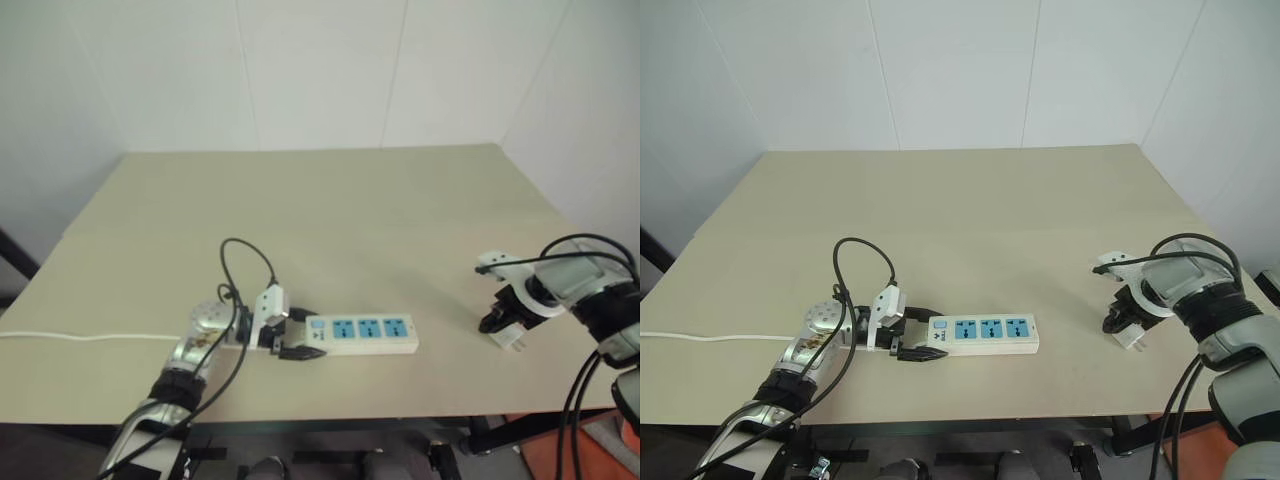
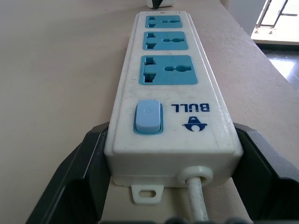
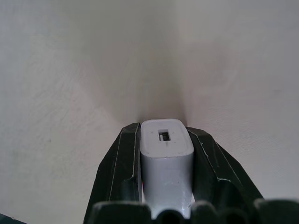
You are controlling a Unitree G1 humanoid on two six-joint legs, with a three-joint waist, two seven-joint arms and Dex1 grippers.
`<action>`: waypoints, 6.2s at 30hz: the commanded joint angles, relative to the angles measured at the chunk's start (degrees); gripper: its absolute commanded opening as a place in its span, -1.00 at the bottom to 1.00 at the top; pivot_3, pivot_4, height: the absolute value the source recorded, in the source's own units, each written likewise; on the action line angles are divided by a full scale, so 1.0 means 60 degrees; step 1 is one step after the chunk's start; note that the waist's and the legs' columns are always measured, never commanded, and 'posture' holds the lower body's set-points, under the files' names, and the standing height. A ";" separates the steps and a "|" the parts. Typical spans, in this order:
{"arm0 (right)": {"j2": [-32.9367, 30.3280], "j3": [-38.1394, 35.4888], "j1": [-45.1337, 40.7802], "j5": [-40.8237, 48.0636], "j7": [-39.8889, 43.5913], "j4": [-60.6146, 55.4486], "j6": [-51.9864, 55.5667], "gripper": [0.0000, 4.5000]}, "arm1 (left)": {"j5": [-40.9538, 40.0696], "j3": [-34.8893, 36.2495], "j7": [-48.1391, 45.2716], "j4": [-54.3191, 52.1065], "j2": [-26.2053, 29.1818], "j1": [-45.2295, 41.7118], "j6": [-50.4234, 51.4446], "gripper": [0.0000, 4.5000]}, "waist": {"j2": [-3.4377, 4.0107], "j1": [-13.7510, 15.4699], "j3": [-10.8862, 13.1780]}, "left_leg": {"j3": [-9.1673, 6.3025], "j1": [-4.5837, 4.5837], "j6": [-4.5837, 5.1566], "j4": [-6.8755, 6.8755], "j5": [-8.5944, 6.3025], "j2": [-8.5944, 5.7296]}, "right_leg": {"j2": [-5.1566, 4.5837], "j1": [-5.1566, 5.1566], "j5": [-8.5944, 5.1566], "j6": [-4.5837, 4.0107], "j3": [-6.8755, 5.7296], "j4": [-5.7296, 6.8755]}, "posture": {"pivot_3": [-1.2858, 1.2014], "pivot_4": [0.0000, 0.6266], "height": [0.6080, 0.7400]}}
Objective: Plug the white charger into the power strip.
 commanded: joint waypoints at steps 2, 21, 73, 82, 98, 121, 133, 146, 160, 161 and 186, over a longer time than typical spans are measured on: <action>0.0157 -0.1576 -0.0010 0.0394 -0.0479 -0.0425 -0.0239 -0.49 | 0.0066 -0.0166 -0.0188 0.0267 0.0187 -0.0151 -0.0043 0.46 | 0.0000 -0.0004 0.0000 | 0.0000 0.0000 0.0000 0.0000 0.0000 -0.0001 | -0.0001 0.0000 0.0000 0.0000 0.0001 0.0000 | 0.03 -0.52 1.00; 0.5281 -0.8342 0.3208 0.4702 -0.2946 -0.5202 -0.4252 -0.49 | 0.0173 -0.0331 -0.0780 0.1737 0.0159 -0.1255 -0.0431 0.46 | -0.0012 0.0030 -0.0001 | -0.0008 0.0003 0.0002 0.0008 0.0001 -0.0002 | 0.0006 0.0012 0.0039 -0.0044 0.0006 0.0010 | 0.03 -0.52 1.00; 0.5710 -0.4916 0.4278 0.1949 -0.0414 -0.0587 -1.2529 -0.49 | 0.0200 -0.0379 -0.0255 0.0630 0.0600 -0.0215 -0.0498 0.46 | -0.0034 0.0020 -0.0017 | -0.0006 0.0059 0.0002 0.0005 0.0001 0.0003 | 0.0014 0.0062 0.0020 -0.0015 0.0010 0.0007 | 0.03 -0.52 1.00; 0.6222 -0.4548 0.3874 0.2067 -0.0109 -0.0035 -1.2759 -0.49 | 0.0133 -0.0403 -0.0311 0.0358 0.0758 0.0006 -0.0545 0.46 | -0.0042 -0.0045 -0.0022 | -0.0006 0.0173 0.0001 -0.0034 0.0000 0.0015 | 0.0025 0.0167 0.0003 -0.0007 0.0010 -0.0015 | 0.03 -0.52 1.00; 0.6065 -0.4713 0.4192 0.1942 0.0173 0.0661 -1.3126 -0.49 | 0.0082 -0.0334 -0.0151 0.0102 0.0915 0.0215 -0.0531 0.46 | -0.0052 -0.0147 -0.0029 | -0.0007 0.0185 0.0001 -0.0041 -0.0001 0.0020 | 0.0027 0.0175 -0.0002 -0.0014 0.0010 -0.0011 | 0.03 -0.52 1.00; 0.5481 -0.4733 0.3599 0.1557 0.0532 0.2776 -1.3392 -0.49 | -0.0010 -0.0199 -0.0071 -0.0233 0.1259 0.0401 -0.0419 0.46 | -0.0101 -0.0192 -0.0061 | -0.0007 0.0207 0.0001 -0.0041 -0.0001 0.0023 | 0.0028 0.0192 -0.0004 -0.0015 0.0009 -0.0013 | 0.03 -0.52 1.00; 0.6453 -0.3885 0.3067 0.1421 0.0660 0.2510 -1.3131 -0.49 | -0.0071 -0.0296 0.0050 -0.0382 0.1227 0.0449 -0.0365 0.46 | -0.0113 -0.0277 -0.0072 | -0.0003 0.0236 0.0001 -0.0059 -0.0002 0.0058 | 0.0069 0.0194 -0.0005 -0.0028 0.0024 -0.0007 | 0.03 -0.52 1.00; 0.6631 -0.3716 0.3286 0.1400 0.0790 0.2269 -1.2835 -0.49 | -0.0146 -0.0333 0.0143 -0.0533 0.1295 0.0578 -0.0328 0.46 | -0.0112 -0.0257 -0.0073 | 0.0004 0.0273 -0.0001 -0.0087 -0.0006 0.0158 | 0.0173 0.0191 -0.0012 -0.0092 0.0027 0.0008 | 0.03 -0.52 1.00; 0.6608 -0.3885 0.3321 0.1407 0.0820 0.1880 -1.2363 0.99 | -0.0133 -0.0392 0.0173 -0.0376 0.1184 0.0495 -0.0360 0.46 | -0.0115 -0.0232 -0.0074 | 0.0007 0.0271 -0.0002 -0.0094 -0.0006 0.0159 | 0.0173 0.0186 -0.0016 -0.0099 0.0028 0.0007 | 0.03 -0.52 1.00; 0.6590 -0.3911 0.3321 0.1417 0.0806 0.1824 -1.2365 0.99 | -0.0130 -0.0396 0.0183 -0.0360 0.1165 0.0481 -0.0358 0.46 | -0.0115 -0.0230 -0.0074 | 0.0007 0.0271 -0.0003 -0.0095 -0.0007 0.0158 | 0.0173 0.0185 -0.0016 -0.0099 0.0028 0.0006 | 0.03 -0.52 1.00; 0.1934 -0.7456 0.5431 0.3857 0.1183 -0.3253 -0.9685 1.00 | -0.2357 0.1391 -0.1529 -0.2621 0.3594 0.0670 0.2516 0.99 | -0.0094 -0.0126 0.0039 | 0.0012 0.0074 -0.0003 -0.0071 -0.0005 0.0152 | 0.0167 -0.0005 -0.0013 -0.0097 0.0030 0.0028 | 0.03 -0.52 1.00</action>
